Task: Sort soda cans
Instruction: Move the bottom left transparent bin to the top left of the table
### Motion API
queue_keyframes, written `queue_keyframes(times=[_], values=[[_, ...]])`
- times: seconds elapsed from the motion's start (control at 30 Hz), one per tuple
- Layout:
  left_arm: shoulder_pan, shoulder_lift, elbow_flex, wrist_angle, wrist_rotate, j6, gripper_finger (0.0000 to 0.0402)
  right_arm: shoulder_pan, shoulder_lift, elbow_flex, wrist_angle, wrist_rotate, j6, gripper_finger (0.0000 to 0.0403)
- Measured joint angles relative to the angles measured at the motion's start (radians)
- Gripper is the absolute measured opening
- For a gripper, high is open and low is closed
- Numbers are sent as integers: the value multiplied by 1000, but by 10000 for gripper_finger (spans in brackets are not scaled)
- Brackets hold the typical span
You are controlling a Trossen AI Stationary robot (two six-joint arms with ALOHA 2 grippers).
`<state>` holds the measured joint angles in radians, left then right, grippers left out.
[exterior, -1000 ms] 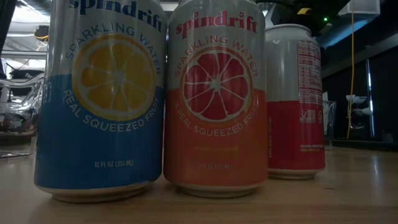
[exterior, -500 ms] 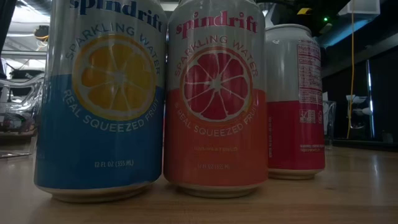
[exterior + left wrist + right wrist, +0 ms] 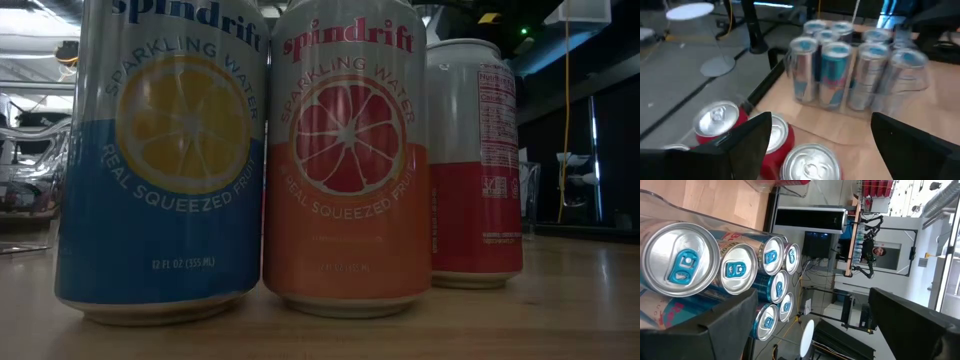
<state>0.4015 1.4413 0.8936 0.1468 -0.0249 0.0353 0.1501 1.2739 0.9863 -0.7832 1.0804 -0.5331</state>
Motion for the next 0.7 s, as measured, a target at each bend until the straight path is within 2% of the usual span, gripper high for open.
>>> queue_keyframes(times=[0.13, 0.27, 0.4, 0.53, 0.7], values=[[-65, -128, 0, -127, 28, 52, 328, 0, 0, 0, -4, 0, 0, 380], [-188, -241, 13, -334, 41, 78, 328, 0, 0, 0, -3, 0, 0, 380], [-327, -326, 37, -518, -16, 43, 328, 0, 0, 0, -1, 0, 0, 380], [-448, -372, 55, -729, -78, -69, 328, 0, 1, 0, 7, 0, 0, 380], [-576, -399, 82, -956, -88, -326, 328, 0, 10, 0, 20, 1, -24, 380]])
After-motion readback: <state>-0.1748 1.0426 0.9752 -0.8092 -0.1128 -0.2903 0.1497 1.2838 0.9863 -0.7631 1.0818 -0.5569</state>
